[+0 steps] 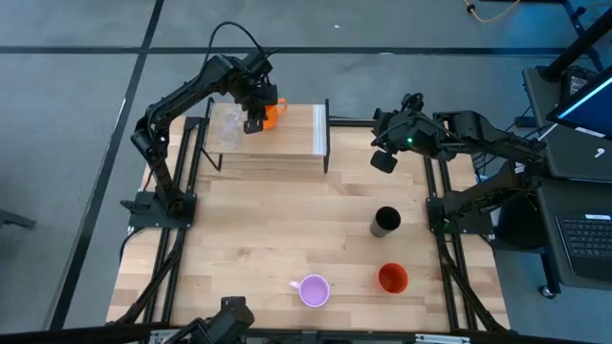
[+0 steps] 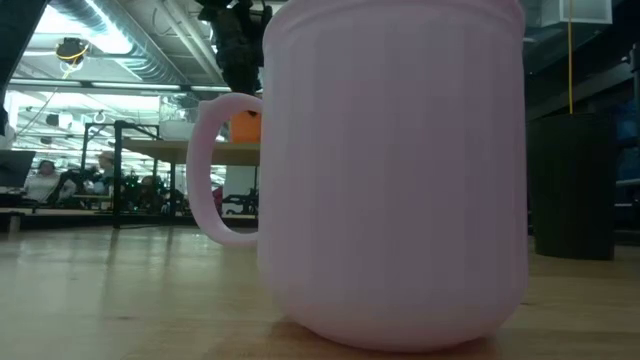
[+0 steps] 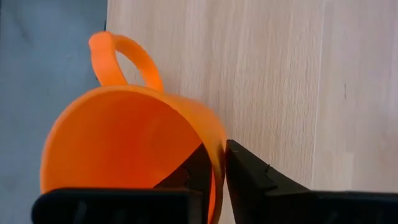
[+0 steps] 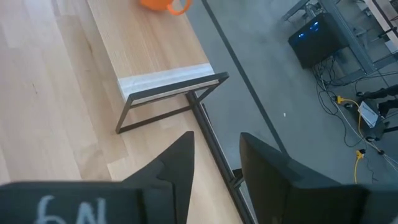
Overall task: Stack small to large cups/mugs on shelf
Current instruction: Put the orange mug on the shelf, then put the purple mug on the shelf
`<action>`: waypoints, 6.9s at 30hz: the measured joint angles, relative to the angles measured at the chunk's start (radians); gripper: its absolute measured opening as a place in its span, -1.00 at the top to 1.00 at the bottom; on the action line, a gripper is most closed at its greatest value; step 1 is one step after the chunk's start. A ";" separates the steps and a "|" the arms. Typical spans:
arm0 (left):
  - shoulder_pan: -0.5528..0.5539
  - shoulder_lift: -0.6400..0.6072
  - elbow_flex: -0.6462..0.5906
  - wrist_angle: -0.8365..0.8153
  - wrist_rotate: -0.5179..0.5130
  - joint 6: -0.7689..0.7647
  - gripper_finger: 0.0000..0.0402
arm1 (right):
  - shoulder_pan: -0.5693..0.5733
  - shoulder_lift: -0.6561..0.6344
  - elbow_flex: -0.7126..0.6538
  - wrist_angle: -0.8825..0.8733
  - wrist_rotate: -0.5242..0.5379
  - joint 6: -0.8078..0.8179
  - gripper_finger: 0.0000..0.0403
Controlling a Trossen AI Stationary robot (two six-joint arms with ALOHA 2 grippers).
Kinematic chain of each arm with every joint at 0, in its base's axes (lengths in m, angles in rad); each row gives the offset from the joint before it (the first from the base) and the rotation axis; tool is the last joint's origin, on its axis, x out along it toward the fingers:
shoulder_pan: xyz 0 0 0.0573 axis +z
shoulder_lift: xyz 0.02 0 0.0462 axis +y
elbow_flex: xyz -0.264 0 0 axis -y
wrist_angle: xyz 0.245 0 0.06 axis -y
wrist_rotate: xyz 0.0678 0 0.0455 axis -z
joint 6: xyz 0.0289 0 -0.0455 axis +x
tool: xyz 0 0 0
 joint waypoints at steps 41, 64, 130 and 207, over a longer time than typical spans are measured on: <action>-0.056 -0.011 0.181 -0.049 -0.177 -0.044 0.34 | 0.000 0.000 0.000 -0.002 -0.052 0.000 0.36; -0.609 -0.021 0.232 -0.263 0.254 -0.403 0.37 | 0.002 0.000 0.000 -0.006 -0.273 0.136 0.36; -1.323 0.144 -0.367 0.859 -0.154 -0.722 0.03 | 0.002 0.000 0.000 -0.031 -0.365 0.219 0.36; -1.132 0.196 -0.082 0.236 -0.341 -0.658 0.99 | 0.002 0.000 0.000 -0.032 -0.364 0.238 0.36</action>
